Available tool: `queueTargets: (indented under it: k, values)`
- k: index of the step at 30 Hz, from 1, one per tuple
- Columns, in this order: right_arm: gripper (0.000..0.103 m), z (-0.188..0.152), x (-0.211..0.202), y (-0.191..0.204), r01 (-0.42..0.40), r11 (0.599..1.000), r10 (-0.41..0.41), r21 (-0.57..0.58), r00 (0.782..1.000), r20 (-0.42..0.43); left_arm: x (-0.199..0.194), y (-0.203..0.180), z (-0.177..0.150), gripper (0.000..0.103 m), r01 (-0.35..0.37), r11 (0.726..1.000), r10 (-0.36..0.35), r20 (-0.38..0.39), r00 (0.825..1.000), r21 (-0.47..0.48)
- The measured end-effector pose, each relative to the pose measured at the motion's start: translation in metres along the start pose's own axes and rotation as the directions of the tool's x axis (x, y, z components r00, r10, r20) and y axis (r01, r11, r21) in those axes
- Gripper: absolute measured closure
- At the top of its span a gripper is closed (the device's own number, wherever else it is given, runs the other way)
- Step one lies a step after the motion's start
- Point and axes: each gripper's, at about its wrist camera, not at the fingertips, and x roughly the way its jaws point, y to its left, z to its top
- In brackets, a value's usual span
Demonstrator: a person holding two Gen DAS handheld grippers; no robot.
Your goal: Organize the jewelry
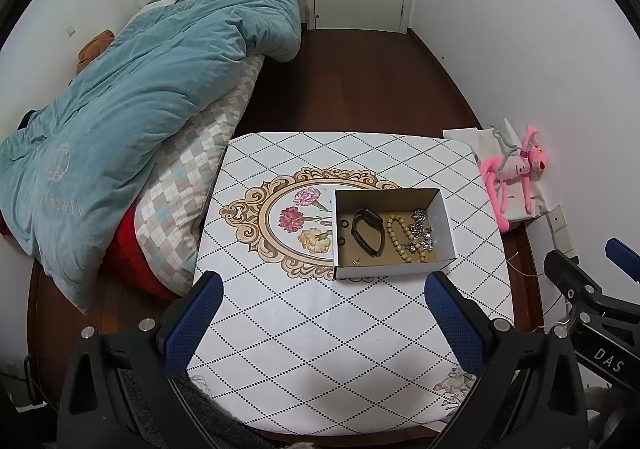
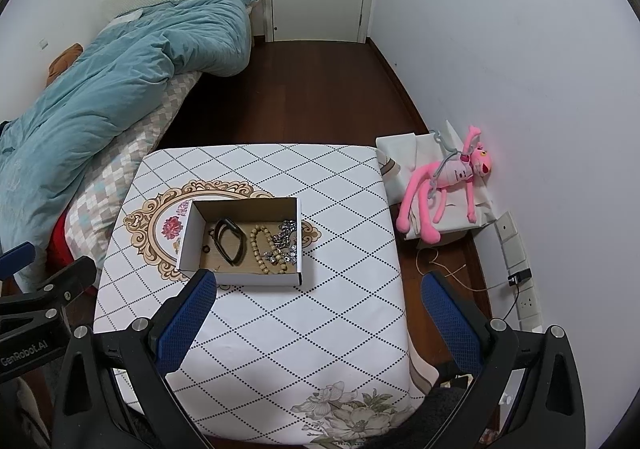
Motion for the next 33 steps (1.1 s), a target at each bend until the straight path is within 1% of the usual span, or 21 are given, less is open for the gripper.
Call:
queueTargets:
  k: [33]
  values:
    - [0.0,0.0042,-0.0037,0.0003,0.0,1.0,0.0,0.0,1.0,0.003,-0.0045,-0.0057,0.0032,0.0,0.0,1.0,0.0,0.001,1.0,-0.007]
